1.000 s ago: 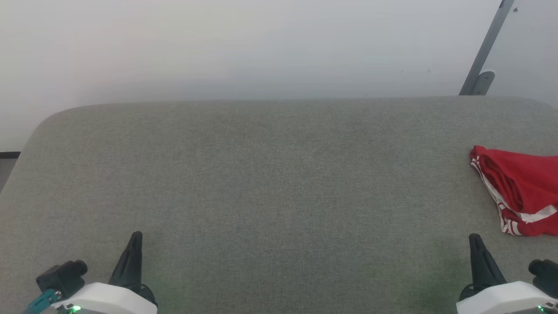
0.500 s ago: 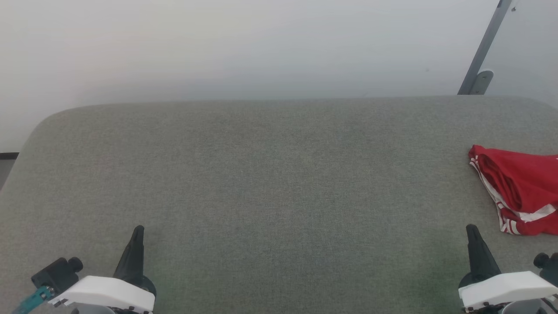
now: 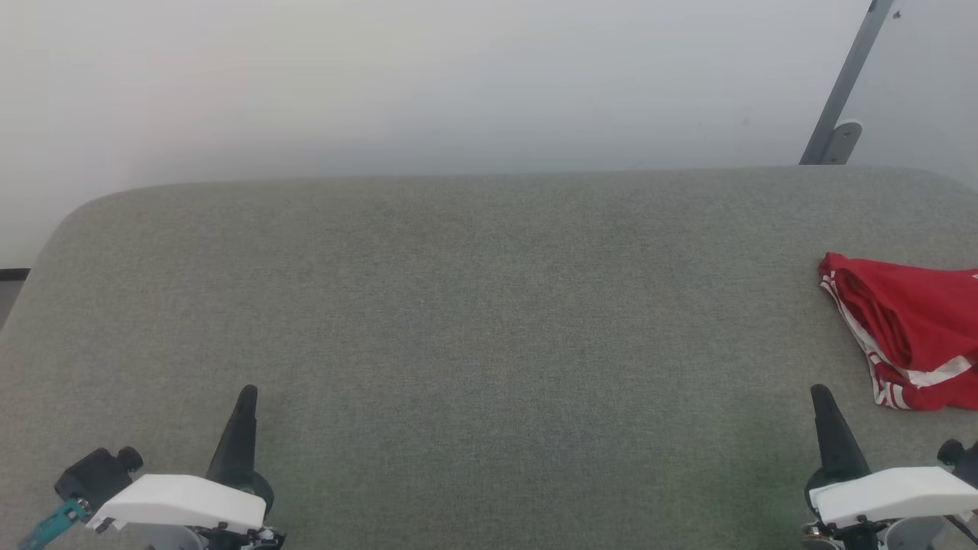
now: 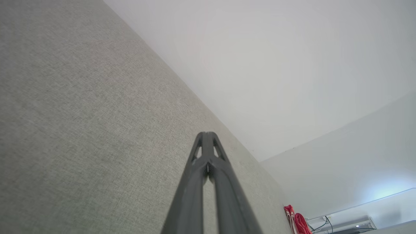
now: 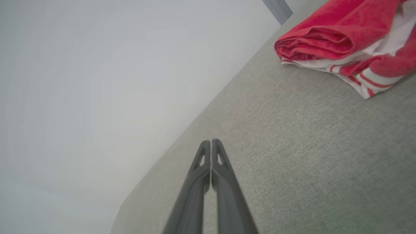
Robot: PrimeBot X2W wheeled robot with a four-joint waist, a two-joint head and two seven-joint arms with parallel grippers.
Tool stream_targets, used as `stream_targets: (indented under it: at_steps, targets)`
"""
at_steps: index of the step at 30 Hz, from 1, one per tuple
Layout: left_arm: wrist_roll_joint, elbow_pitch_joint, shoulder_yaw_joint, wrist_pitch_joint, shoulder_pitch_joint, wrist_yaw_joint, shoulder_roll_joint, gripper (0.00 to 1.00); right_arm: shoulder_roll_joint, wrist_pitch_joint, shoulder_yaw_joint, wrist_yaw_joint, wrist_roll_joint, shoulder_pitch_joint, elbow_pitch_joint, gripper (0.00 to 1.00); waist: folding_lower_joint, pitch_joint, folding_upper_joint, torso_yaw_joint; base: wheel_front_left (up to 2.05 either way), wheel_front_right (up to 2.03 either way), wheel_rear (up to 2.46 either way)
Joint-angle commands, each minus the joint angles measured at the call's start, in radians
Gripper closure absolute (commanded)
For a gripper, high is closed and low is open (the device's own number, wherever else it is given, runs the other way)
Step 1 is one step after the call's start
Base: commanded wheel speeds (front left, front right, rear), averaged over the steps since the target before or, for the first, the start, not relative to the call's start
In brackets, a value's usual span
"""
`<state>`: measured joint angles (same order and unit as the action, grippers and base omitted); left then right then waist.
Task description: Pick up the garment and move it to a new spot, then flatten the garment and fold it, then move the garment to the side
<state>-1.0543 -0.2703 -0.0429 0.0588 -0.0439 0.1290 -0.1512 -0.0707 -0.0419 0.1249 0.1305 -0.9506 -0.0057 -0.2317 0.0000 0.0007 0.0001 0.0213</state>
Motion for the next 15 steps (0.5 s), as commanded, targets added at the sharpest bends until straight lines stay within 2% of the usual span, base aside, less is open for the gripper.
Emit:
stream_targets:
  at_steps: [1, 15]
  targets:
    - [-0.021, 0.013, -0.010, -0.006, -0.025, 0.001, -0.002, 1.00, -0.002, 0.007, -0.002, 0.001, -0.026, -0.026, 0.009, 1.00, 0.0000, 0.000, -0.0001, 0.000, 0.00, 0.00, 0.00]
    - [-0.151, 0.016, -0.025, -0.048, -0.036, 0.002, 0.022, 1.00, 0.003, 0.043, -0.004, 0.001, -0.179, -0.047, 0.003, 1.00, 0.0000, 0.000, -0.0001, -0.004, 0.00, 0.00, 0.00]
